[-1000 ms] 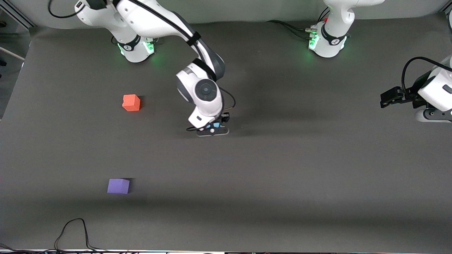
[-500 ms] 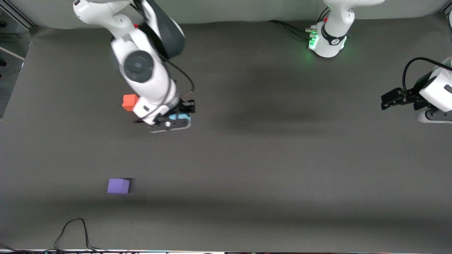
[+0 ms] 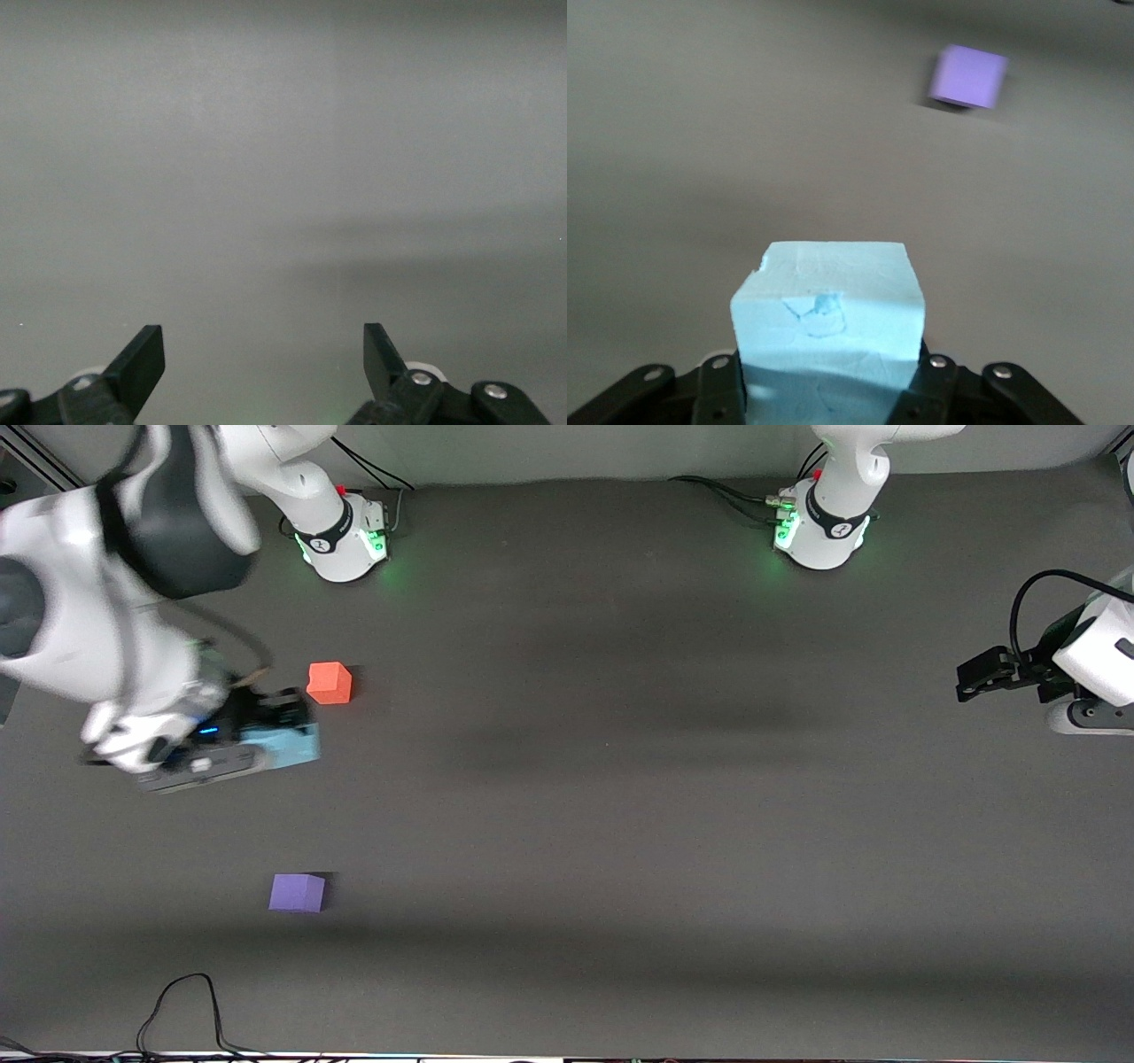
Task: Place blue block between orange and purple blocks
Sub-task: 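Carry the blue cube with the right gripper toward the orange cube, then lower the blue cube between the orange and purple cubes, open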
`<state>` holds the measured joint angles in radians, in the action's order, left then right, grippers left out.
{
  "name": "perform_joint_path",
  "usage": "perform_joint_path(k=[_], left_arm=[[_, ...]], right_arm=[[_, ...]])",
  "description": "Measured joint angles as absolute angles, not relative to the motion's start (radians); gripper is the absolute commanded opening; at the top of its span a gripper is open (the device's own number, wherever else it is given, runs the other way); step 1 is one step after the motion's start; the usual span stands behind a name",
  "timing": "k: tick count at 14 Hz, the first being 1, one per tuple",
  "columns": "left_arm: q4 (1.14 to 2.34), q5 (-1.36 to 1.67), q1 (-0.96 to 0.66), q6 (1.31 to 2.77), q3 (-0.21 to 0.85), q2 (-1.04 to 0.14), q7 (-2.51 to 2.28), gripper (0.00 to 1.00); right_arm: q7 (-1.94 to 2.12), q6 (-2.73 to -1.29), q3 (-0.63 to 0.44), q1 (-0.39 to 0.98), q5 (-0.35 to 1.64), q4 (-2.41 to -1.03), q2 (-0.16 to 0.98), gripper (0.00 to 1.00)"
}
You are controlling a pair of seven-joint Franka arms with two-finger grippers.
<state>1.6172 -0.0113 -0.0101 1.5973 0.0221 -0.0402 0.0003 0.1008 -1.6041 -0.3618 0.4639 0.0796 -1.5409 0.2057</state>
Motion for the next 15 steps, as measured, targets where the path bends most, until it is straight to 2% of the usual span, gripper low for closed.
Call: perform_joint_path(k=[2, 4, 11, 15], left_arm=[[1.617, -0.011, -0.01, 1.597, 0.022, -0.043, 0.0, 1.0], [1.617, -0.011, -0.01, 1.597, 0.022, -0.044, 0.0, 1.0], [1.618, -0.011, -0.01, 1.598, 0.022, -0.044, 0.0, 1.0], [1.618, -0.011, -0.01, 1.598, 0.023, -0.045, 0.0, 1.0]], right_arm=[[0.216, -1.639, -0.462, 0.461, 0.08, -1.594, 0.205, 0.2], [0.266, -1.719, -0.512, 0.46, 0.08, -1.67, 0.207, 0.2], [0.284, -2.178, -0.508, 0.472, 0.132, -1.986, 0.308, 0.2], [0.295, -2.284, -0.499, 0.477, 0.244, -2.027, 0.402, 0.2]])
